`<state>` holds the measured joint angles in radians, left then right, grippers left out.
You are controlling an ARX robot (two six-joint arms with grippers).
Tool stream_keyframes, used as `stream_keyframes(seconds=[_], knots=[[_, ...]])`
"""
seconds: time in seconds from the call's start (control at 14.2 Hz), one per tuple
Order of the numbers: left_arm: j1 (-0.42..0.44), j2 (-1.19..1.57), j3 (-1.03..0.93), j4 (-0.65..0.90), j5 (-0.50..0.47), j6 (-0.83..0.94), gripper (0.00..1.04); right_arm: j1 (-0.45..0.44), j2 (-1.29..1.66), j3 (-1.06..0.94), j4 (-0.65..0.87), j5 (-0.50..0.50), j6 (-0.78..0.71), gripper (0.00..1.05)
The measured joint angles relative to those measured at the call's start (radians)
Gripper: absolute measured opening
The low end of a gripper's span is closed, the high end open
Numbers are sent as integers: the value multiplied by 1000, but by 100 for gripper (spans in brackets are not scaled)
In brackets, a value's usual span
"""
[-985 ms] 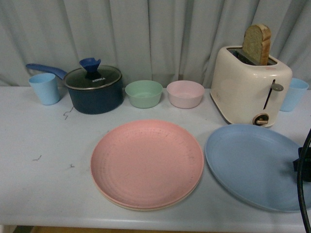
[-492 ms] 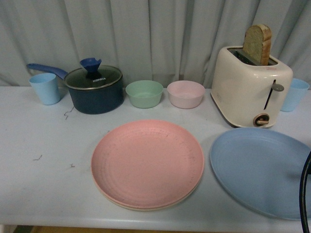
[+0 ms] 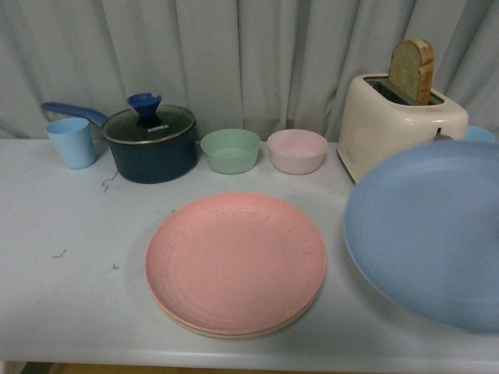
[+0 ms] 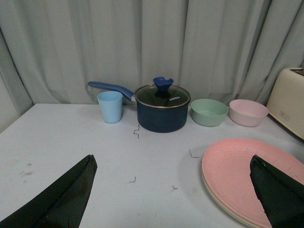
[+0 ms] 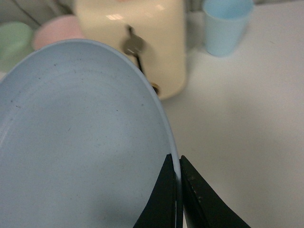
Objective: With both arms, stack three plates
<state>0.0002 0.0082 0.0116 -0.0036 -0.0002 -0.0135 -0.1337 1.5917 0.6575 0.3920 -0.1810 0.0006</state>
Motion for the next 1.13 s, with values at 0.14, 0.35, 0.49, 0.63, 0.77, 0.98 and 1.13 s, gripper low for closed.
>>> stream_keyframes(seconds=[0.14, 0.35, 0.49, 0.63, 0.77, 0.98, 1.13], knots=[[0, 0, 0, 0, 0, 0, 98, 119, 22, 49, 37, -6, 99, 3], [0, 0, 0, 0, 0, 0, 98, 321, 214, 149, 62, 28, 252, 3], [0, 0, 0, 0, 0, 0, 98, 412, 336, 236, 54, 55, 327, 3], [0, 0, 0, 0, 0, 0, 98, 457, 404, 292, 47, 76, 355, 3], [0, 0, 0, 0, 0, 0, 98, 475, 444, 324, 31, 90, 365, 3], [0, 0, 0, 0, 0, 0, 98, 481, 478, 330, 37, 115, 365, 3], [0, 0, 0, 0, 0, 0, 98, 480, 476, 318, 66, 100, 369, 17]])
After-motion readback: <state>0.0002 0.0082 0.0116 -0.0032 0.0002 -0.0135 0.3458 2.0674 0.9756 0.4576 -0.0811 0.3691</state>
